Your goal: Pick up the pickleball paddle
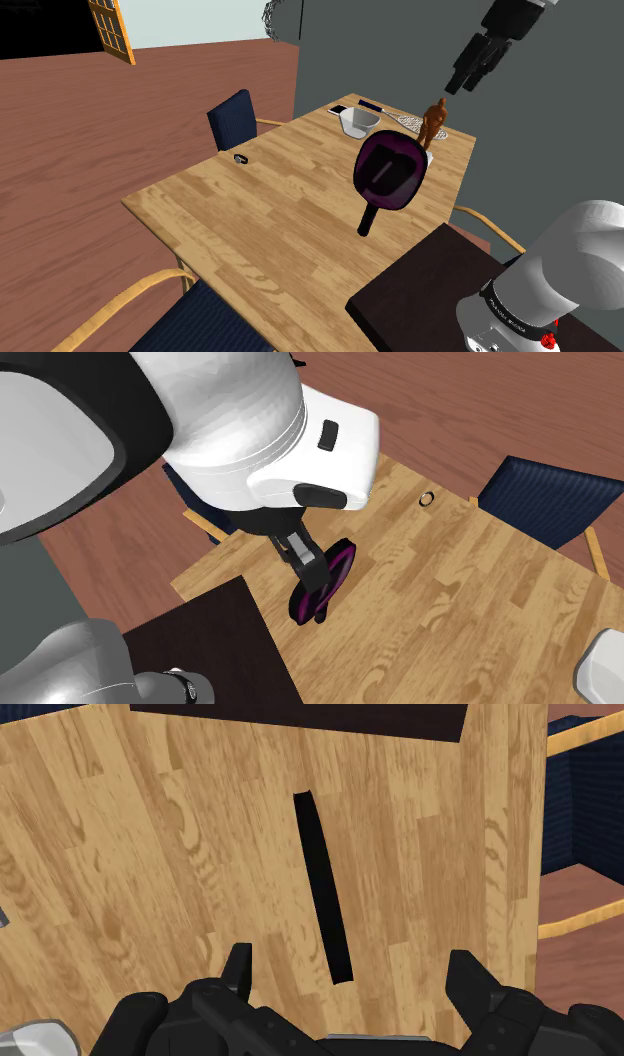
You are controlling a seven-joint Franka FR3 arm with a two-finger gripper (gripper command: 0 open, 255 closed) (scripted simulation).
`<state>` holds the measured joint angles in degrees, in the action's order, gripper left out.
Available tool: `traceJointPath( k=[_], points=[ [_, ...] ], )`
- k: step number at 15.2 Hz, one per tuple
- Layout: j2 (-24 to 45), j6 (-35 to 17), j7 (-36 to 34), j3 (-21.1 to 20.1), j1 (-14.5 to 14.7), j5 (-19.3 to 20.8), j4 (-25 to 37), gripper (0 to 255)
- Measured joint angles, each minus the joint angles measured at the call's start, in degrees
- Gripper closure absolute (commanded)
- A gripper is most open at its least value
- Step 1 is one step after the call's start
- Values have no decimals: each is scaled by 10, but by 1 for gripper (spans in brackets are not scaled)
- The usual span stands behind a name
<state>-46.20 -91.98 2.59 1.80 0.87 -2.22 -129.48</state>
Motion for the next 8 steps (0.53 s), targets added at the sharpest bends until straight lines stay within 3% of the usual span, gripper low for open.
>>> traceJointPath(
  k=[2,8],
  points=[
    [-3,-10,7,2,2,2,-12,0],
    [-2,-125,70,9,25,13,-116,0]
  ],
)
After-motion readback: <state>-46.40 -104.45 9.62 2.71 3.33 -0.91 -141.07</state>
